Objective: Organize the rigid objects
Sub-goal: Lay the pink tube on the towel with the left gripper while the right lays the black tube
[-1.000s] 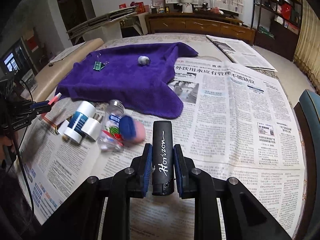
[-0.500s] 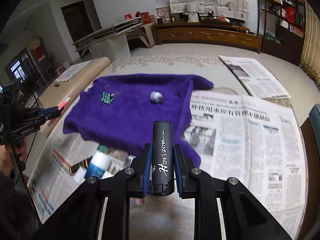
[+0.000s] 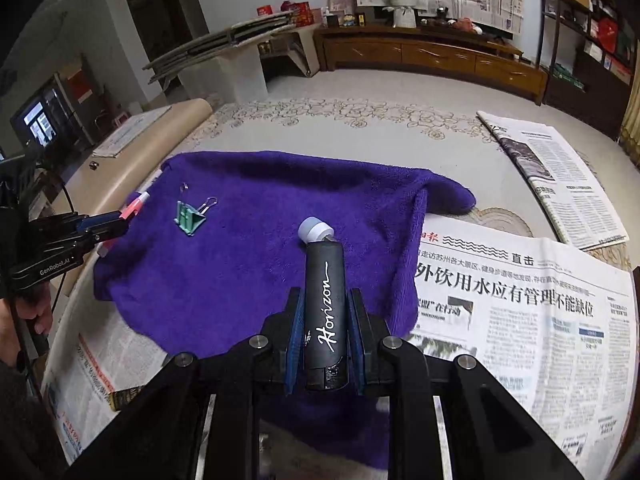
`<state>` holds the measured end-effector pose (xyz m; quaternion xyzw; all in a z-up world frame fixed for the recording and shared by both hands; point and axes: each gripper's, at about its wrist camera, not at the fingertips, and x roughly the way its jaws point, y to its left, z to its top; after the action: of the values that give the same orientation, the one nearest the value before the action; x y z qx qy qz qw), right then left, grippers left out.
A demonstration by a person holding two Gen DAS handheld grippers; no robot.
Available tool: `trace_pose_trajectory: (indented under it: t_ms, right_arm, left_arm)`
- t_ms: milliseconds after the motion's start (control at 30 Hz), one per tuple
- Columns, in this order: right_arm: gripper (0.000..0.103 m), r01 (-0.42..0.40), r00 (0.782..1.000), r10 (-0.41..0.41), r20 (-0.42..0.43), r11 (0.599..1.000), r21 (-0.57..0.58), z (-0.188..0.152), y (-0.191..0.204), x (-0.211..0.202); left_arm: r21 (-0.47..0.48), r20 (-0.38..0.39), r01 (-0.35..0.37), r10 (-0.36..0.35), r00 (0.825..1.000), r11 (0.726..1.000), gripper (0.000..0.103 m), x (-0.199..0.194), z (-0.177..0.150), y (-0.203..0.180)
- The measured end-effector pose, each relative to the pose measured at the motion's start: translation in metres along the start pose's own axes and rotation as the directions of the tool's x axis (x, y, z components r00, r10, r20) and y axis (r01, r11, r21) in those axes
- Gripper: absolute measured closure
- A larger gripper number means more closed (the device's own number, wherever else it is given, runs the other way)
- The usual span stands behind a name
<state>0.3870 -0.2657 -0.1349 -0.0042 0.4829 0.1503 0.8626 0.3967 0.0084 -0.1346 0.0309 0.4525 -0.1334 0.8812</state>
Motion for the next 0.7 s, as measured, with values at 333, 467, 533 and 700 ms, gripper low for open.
trace_pose_trajectory:
  t_ms: [333,467,533,700]
  right_arm:
    - [0.082,0.012,0.997,-0.017,-0.076,0.998,-0.069,0.002,0.013,0.035]
    - [0.082,0.028,0.994,-0.037,-0.103,0.995,-0.091,0.001,0.017,0.044]
    - [0.082,0.028,0.993,-0.04,-0.114,0.995,-0.098,0.0,0.018,0.047]
    - [0.081,0.034,0.991,-0.049,-0.121,0.992,-0.118,-0.001,0.019,0.048]
  left_arm:
    - [-0.008,-0.065,-0.086,0.086,0.994,0.996,0.086,0.04,0.009,0.007]
    - [0.03,-0.102,-0.13,0.132,0.986,0.991,0.086,0.051,0.01,0.003]
    - [0.031,-0.104,-0.137,0.14,0.985,0.99,0.086,0.054,0.01,0.002]
    - [0.021,-0.116,-0.131,0.133,0.984,0.991,0.085,0.052,0.01,0.003]
